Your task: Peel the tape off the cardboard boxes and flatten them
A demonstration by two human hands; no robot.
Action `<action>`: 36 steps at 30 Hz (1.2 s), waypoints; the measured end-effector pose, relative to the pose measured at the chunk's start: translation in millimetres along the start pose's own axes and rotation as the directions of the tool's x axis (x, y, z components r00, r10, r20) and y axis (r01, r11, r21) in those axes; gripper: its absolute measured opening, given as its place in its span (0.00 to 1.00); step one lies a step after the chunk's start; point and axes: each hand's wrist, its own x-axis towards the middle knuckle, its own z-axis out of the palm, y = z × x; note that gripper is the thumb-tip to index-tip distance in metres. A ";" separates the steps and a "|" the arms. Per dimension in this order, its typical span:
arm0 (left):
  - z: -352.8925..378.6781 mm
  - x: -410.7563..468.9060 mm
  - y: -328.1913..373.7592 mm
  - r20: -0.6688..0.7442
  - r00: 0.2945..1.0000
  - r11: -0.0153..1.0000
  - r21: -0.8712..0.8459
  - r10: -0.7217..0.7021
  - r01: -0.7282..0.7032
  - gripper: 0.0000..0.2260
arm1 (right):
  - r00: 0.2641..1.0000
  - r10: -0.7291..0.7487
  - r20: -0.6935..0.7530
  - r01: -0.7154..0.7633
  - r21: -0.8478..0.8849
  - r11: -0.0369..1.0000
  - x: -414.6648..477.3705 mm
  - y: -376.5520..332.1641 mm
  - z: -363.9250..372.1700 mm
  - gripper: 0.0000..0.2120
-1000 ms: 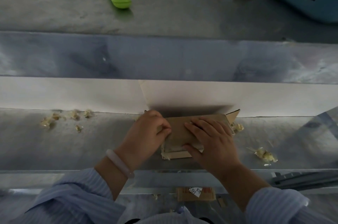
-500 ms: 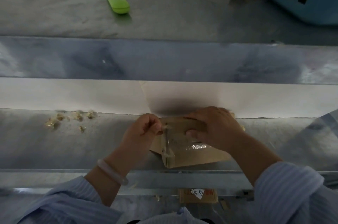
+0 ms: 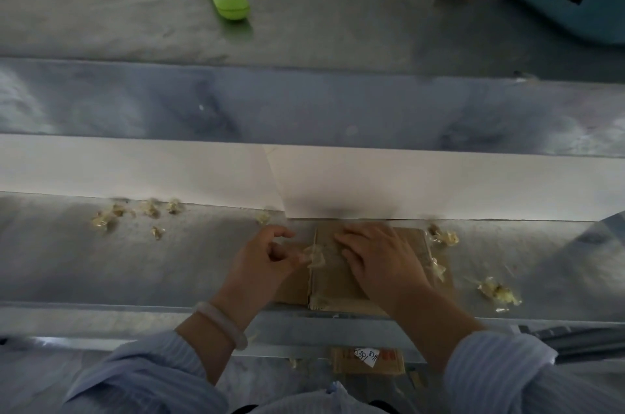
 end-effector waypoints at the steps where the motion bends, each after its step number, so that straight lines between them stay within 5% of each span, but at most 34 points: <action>1: 2.5 2.1 1.2 0.020 0.999 0.999 0.044 0.030 -0.031 0.12 | 1.000 0.013 0.021 -0.013 0.027 1.000 -3.3 -1.4 3.9 0.20; 5: 15.1 8.0 3.6 0.118 0.985 0.968 0.202 0.126 -0.148 0.10 | 0.998 0.035 0.051 -0.039 0.069 0.997 -11.1 2.7 11.4 0.26; 9: 26.2 8.9 0.0 0.016 1.000 0.980 0.199 0.023 -0.026 0.12 | 0.999 0.039 0.025 -0.041 0.079 0.996 -12.0 3.7 13.6 0.25; 17: 22.0 5.2 11.5 0.041 0.997 0.973 0.225 -0.067 0.056 0.06 | 0.999 0.041 -0.003 -0.040 0.044 0.998 -14.8 2.1 16.4 0.23; 23: 18.8 9.8 18.9 0.133 0.989 0.843 0.524 0.063 -0.124 0.04 | 0.999 0.013 -0.045 -0.011 0.031 0.999 -17.1 1.4 17.3 0.22; 27: 15.4 17.1 18.8 0.241 0.965 0.888 0.460 -0.107 -0.016 0.05 | 0.998 0.000 -0.064 0.002 0.034 0.999 -17.9 1.9 18.6 0.22; 30: 15.4 14.3 17.7 0.298 0.925 0.961 0.213 -0.235 0.175 0.07 | 0.999 -0.010 -0.050 0.012 0.040 0.999 -18.0 3.1 18.2 0.22; 36: 12.3 6.4 6.5 0.264 0.939 0.964 -0.084 -0.223 0.252 0.07 | 0.999 0.004 -0.038 -0.002 0.051 0.999 -16.9 2.8 16.6 0.23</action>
